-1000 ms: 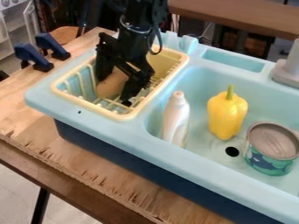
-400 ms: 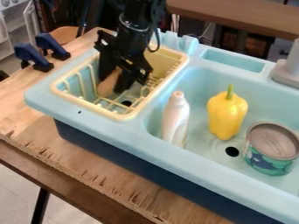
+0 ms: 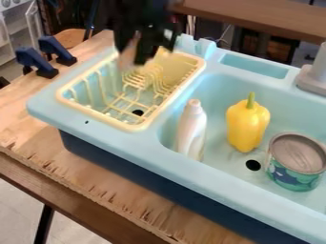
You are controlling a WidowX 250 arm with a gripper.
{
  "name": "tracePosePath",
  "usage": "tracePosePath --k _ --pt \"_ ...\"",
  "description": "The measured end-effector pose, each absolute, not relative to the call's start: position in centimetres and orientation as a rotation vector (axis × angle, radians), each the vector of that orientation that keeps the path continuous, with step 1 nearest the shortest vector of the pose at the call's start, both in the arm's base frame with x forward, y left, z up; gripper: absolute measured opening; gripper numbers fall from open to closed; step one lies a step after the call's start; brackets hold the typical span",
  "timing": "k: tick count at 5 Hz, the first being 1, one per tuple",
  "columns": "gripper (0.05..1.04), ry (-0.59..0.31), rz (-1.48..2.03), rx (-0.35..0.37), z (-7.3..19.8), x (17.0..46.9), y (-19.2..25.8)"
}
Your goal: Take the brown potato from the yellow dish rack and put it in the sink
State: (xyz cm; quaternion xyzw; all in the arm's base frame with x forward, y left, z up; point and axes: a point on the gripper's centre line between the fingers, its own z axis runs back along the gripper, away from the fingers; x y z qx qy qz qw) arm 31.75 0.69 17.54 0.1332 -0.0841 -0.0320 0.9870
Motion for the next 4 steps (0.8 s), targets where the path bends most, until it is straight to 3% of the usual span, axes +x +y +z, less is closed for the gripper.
tracePosePath --k 1,2,3,4 --pt "0.490 -0.256 -0.054 0.257 22.3 30.6 -1.0" --pt "0.490 -0.318 -0.080 0.200 24.3 31.0 -3.0" --pt "0.490 -0.349 -0.074 0.069 24.9 31.3 -5.5" --pt "0.490 -0.279 -0.005 -0.062 22.5 32.4 -6.6"
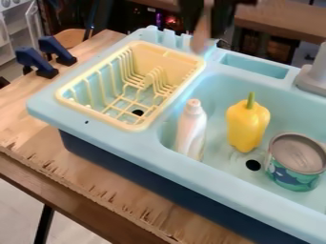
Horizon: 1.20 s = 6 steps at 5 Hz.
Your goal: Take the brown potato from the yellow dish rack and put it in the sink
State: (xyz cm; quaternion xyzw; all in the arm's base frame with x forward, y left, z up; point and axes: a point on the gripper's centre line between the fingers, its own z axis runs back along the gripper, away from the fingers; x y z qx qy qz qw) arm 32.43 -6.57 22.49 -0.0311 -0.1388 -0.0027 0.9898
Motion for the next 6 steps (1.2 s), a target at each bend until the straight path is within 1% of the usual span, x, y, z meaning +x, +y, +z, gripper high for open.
tracePosePath --k 1,3,4,5,6 --pt "0.490 -0.187 0.040 -0.095 20.1 32.9 -7.1" --pt "0.490 -0.128 0.087 -0.146 17.5 33.4 -7.5" --pt "0.490 -0.100 0.081 -0.146 16.6 33.0 -8.3" --pt "0.490 -0.030 0.097 -0.137 14.5 32.1 -8.2" --pt "0.490 0.000 0.110 -0.128 13.4 31.6 -8.1"
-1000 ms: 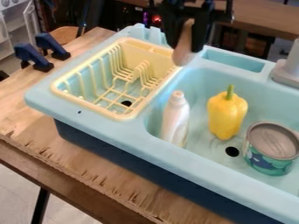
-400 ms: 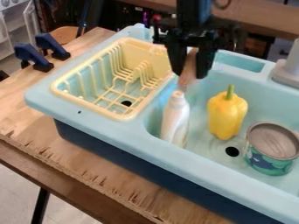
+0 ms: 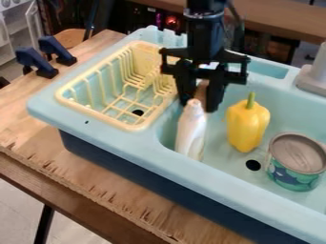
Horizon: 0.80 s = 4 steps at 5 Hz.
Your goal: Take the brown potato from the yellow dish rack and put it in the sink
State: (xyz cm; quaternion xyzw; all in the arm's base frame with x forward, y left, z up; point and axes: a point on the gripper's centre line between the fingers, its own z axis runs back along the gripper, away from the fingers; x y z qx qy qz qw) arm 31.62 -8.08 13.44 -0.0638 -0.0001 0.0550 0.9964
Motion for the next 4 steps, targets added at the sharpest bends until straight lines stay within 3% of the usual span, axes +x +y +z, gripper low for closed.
tracePosePath --k 1,2,3,4 --pt "0.490 0.031 0.089 -0.100 11.77 31.55 -8.41" --pt "0.562 0.009 0.074 -0.097 11.72 31.84 -8.45" --pt "0.857 0.007 0.046 -0.093 11.72 31.80 -8.58" --pt "0.991 -0.007 0.026 -0.097 11.76 32.00 -8.74"
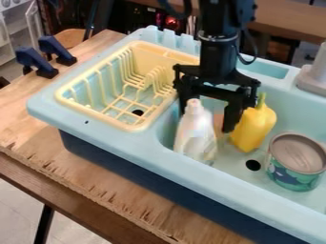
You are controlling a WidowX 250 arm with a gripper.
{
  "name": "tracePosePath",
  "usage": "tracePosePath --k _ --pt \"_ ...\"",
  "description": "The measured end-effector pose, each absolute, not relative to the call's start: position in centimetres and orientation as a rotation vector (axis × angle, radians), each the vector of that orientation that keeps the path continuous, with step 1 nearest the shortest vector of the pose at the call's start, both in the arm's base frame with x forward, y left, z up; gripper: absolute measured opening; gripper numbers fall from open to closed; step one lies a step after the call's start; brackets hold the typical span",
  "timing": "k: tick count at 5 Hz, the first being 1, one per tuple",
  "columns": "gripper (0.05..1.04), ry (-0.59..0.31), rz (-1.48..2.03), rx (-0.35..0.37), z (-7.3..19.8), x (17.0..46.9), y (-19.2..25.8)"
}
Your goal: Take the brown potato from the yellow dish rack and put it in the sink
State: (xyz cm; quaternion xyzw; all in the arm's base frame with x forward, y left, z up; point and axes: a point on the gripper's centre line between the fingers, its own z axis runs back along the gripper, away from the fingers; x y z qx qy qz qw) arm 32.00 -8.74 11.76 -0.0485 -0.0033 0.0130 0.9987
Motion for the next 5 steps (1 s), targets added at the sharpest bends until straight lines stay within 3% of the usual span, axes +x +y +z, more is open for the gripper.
tracePosePath --k 2,4,5 --pt "0.991 -0.049 0.017 -0.115 13.6 31.9 -8.2" --pt "0.995 -0.140 0.007 -0.057 18.9 31.8 -7.4" --pt "0.995 -0.131 -0.009 -0.020 19.9 31.2 -7.7"
